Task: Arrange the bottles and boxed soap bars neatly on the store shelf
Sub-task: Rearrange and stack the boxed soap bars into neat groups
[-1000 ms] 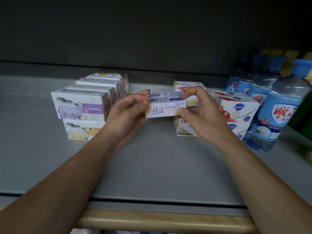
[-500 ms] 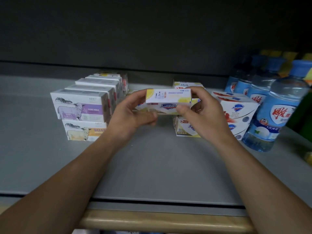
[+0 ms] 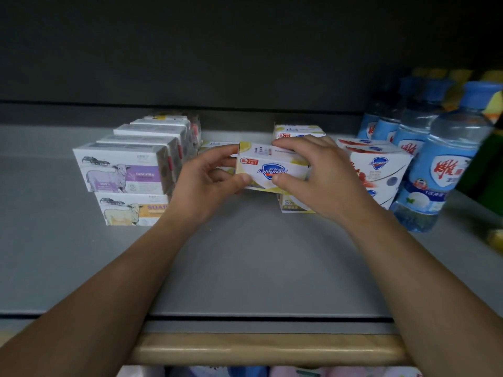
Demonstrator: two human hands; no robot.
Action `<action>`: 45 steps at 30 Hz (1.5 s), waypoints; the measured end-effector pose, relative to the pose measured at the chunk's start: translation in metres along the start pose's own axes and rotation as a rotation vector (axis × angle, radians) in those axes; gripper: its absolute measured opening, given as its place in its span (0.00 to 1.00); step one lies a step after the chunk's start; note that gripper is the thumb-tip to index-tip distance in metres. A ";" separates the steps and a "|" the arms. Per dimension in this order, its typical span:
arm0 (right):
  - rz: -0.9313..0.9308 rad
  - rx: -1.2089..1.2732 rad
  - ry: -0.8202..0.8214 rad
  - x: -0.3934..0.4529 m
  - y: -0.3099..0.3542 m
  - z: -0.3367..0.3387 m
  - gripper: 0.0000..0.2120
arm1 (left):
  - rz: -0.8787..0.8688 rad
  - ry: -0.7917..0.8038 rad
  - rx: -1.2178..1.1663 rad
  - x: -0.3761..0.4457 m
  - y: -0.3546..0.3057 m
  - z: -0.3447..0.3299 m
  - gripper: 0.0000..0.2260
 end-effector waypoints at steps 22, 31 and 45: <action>-0.033 -0.762 0.183 0.079 -0.057 -0.003 0.22 | 0.195 0.457 0.999 -0.013 0.080 -0.033 0.28; -0.010 -0.798 0.204 0.083 -0.058 -0.013 0.20 | 0.189 0.429 0.991 -0.011 0.079 -0.031 0.28; -0.021 -0.749 0.248 0.084 -0.057 -0.019 0.22 | 0.180 0.426 0.965 -0.011 0.076 -0.030 0.27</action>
Point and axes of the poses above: each hand's wrist, its own x-axis towards the middle knuckle, its own z-axis out of the back of the hand, y = z × x, the point moved 10 cm from there along x, towards the middle knuckle, and after that the axes turned 2 degrees about -z, right-handed, at the moved point
